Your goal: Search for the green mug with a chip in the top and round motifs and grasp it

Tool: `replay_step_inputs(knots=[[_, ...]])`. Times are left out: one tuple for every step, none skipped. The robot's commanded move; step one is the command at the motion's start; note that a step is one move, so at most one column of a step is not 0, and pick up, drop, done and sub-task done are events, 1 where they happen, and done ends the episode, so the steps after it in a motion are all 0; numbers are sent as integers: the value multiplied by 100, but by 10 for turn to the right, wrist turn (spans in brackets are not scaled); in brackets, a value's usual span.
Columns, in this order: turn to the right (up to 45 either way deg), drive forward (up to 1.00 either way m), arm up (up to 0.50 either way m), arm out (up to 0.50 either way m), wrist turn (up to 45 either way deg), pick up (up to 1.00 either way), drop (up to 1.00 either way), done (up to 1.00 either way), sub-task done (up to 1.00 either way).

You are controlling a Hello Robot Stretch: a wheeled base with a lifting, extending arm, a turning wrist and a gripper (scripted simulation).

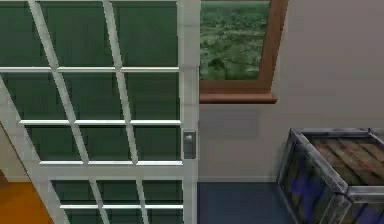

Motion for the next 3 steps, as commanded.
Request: replay_step_inputs(knots=[[450,0,0,0,0,0,0,0,0],[450,0,0,0,0,0,0,0,0],[450,0,0,0,0,0,0,0,0]])
